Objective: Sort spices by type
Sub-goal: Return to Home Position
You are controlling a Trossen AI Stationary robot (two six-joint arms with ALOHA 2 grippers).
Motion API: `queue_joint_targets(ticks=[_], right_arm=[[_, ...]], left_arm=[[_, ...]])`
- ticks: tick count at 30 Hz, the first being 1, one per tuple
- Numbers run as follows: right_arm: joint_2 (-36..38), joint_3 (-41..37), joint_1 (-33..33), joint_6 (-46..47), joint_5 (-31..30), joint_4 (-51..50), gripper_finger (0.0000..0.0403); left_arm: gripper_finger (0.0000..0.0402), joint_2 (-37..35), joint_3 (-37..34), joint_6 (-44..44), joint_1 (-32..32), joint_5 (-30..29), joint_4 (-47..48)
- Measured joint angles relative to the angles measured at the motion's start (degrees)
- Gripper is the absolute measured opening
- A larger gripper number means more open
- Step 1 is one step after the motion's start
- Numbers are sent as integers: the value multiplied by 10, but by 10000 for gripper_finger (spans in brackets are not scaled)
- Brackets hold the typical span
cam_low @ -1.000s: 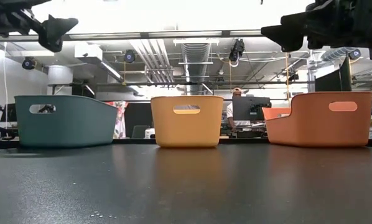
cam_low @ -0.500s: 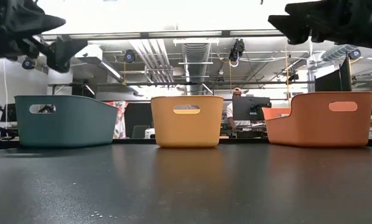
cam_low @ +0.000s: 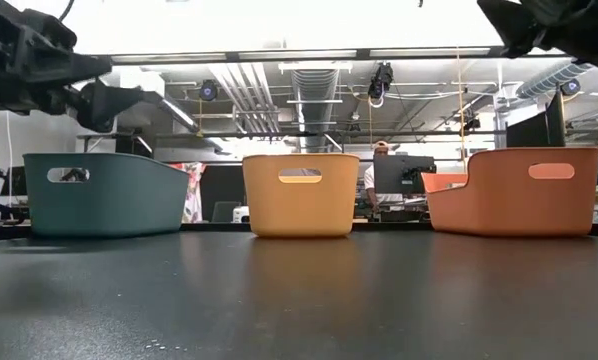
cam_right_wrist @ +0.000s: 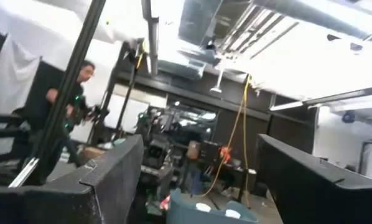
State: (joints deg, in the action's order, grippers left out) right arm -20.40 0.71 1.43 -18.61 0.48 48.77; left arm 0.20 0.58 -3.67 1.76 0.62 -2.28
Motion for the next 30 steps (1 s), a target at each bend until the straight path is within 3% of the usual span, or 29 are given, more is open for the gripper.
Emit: queue_joint_targets(ticks=[15, 20, 22, 28, 30], right_arm=[[195, -1, 0, 7, -7, -208, 320], [199, 6, 0, 17, -90, -230, 331], [204, 6, 0, 13, -96, -247, 334], [203, -1, 1, -7, 20, -327, 341], [203, -1, 0, -12, 28, -335, 340]], left_arm=[[304, 5, 0, -19, 0, -10, 13], [304, 9, 6, -24, 0, -12, 17], [304, 10, 8, -24, 0, -12, 17], [304, 13, 13, -24, 0, -12, 17], [304, 13, 13, -24, 0, -12, 17]])
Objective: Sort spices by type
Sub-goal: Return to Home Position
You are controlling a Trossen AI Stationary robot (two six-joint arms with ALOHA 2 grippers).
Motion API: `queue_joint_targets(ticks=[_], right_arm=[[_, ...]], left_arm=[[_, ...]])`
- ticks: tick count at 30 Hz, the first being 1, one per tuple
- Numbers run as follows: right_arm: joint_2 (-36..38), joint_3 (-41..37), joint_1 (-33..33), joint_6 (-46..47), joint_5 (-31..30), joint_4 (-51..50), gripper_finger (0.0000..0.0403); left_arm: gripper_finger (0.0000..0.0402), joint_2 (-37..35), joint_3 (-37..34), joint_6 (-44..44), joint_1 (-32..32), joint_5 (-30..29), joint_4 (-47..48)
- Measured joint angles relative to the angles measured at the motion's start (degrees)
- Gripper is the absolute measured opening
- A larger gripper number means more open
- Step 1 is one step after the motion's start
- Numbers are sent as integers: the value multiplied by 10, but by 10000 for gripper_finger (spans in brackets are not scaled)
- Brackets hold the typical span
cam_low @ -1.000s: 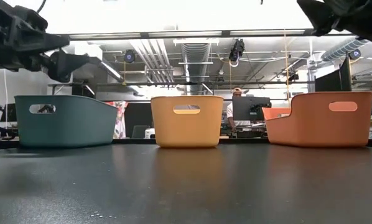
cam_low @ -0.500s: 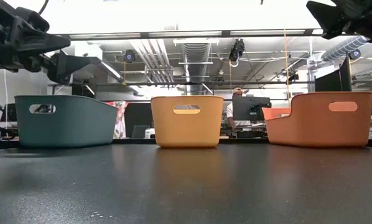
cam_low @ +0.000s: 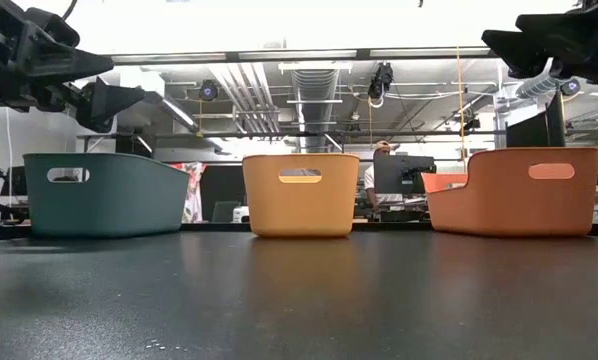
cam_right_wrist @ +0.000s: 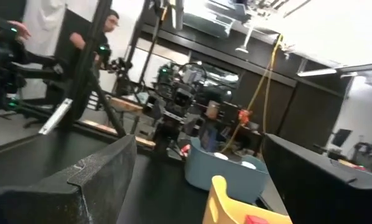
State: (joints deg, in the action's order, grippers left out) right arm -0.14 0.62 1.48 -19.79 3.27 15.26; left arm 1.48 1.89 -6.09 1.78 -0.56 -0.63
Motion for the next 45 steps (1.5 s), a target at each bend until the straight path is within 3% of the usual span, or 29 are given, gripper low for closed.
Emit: queue_joint_targets(ticks=[5, 27, 45], right_arm=[[-4, 0, 0, -3, -18, -1, 333], [-26, 0, 0, 162, -18, -5, 302], [-26, 0, 0, 163, -18, -5, 336]], left_arm=[[304, 1, 0, 0, 0, 0, -1], [304, -15, -5, 0, 0, 0, -1], [304, -15, -6, 14, 0, -5, -36]])
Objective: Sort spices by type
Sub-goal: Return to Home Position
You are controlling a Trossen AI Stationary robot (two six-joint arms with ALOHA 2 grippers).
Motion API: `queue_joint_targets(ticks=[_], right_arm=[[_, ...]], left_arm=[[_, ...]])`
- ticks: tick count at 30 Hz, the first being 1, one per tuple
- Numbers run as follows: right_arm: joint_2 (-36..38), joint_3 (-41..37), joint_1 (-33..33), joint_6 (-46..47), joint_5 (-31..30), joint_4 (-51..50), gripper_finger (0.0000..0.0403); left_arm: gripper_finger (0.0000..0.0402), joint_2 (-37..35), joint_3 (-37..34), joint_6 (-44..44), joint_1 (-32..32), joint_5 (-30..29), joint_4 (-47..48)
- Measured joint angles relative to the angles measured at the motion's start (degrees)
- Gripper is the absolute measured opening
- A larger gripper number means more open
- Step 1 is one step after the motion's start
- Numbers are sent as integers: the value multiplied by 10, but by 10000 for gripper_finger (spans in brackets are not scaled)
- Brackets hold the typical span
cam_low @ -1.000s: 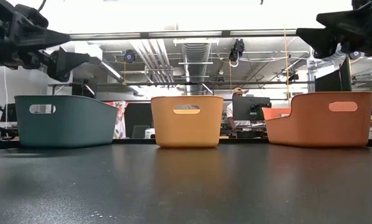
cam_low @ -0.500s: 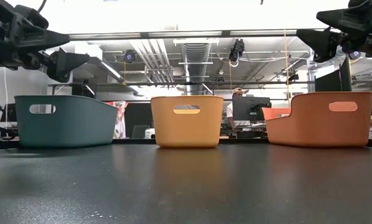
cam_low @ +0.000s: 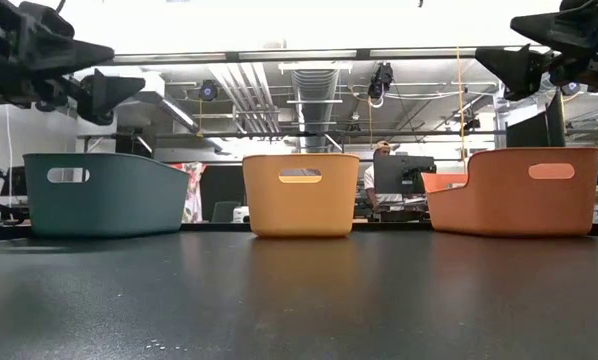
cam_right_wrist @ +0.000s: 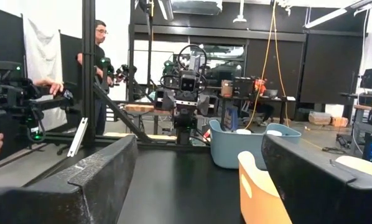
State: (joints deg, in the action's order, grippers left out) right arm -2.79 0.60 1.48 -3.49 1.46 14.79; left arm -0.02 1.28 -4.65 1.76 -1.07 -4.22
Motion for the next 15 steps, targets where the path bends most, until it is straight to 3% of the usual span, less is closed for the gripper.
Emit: queue_joint_targets(ticks=[15], right_arm=[[0, 0, 0, 0, 0, 0, 343]], left_arm=[[304, 0, -7, 8, 1, 1, 6]])
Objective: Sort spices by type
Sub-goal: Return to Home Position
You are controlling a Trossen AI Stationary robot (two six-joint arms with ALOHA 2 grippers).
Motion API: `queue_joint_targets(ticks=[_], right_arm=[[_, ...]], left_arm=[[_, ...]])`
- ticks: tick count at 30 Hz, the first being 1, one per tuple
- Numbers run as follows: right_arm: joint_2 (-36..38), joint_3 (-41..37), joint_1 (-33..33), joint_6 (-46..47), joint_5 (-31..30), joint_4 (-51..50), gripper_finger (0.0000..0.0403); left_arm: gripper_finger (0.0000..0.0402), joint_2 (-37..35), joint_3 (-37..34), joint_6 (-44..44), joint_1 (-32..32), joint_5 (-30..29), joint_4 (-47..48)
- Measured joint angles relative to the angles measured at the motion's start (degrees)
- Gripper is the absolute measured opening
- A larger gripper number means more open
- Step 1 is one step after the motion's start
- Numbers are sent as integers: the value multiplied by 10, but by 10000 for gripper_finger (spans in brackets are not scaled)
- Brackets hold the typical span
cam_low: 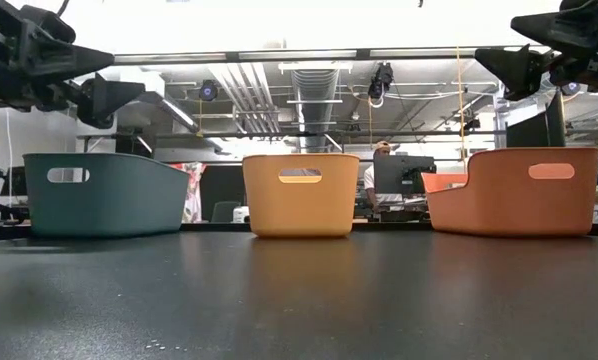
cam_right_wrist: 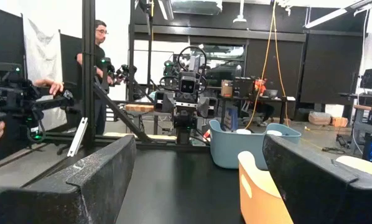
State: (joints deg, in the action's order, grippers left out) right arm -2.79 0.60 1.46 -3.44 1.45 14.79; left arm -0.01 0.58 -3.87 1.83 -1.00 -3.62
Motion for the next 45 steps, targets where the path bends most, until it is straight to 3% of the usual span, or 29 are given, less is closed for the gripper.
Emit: queue_joint_targets(ticks=[45], right_arm=[[0, 0, 0, 0, 0, 0, 343]], left_arm=[[304, 1, -1, 12, 1, 4, 17]])
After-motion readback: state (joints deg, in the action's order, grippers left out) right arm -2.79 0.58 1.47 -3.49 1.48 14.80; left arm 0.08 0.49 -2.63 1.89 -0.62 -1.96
